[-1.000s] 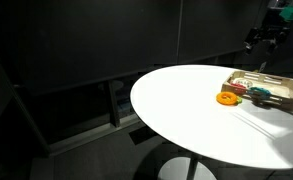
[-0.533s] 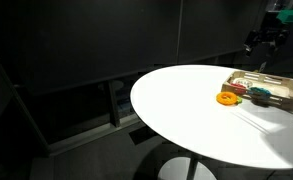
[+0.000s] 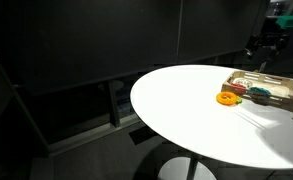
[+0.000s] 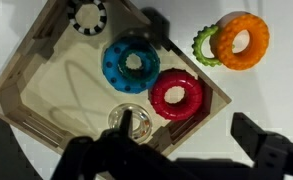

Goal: Remove the dark green ring from the box

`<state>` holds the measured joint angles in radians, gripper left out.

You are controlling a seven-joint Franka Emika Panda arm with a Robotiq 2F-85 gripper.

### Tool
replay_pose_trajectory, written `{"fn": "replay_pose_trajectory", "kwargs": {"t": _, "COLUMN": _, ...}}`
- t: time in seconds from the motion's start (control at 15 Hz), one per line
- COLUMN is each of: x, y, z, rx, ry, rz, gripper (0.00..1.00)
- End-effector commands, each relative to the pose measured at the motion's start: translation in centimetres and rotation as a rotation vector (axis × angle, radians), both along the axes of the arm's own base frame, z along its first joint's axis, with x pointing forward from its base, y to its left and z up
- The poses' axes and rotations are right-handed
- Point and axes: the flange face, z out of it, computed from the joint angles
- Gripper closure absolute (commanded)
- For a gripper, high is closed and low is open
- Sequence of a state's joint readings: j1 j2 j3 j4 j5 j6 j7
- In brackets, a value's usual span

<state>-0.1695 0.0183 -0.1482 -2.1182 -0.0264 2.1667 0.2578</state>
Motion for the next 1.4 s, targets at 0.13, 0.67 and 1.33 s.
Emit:
{"fn": "replay_pose_trajectory", "kwargs": {"t": 0.13, "x": 0.2, "y": -2.6, "z": -3.4, "rx": -0.009, "ry": 0.068, "rz": -0.071, "gripper": 0.00}}
{"fn": "replay_pose_trajectory", "kwargs": {"t": 0.67, "x": 0.7, "y": -1.9, "z": -9.3, "rx": -0.026, "ry": 0.180, "rz": -0.118, "gripper": 0.00}}
{"fn": "replay_pose_trajectory", "kwargs": {"t": 1.33, "x": 2.3, "y": -2.0, "z": -11.7, "rx": -0.042, "ry": 0.205, "rz": -0.172, "gripper": 0.00}}
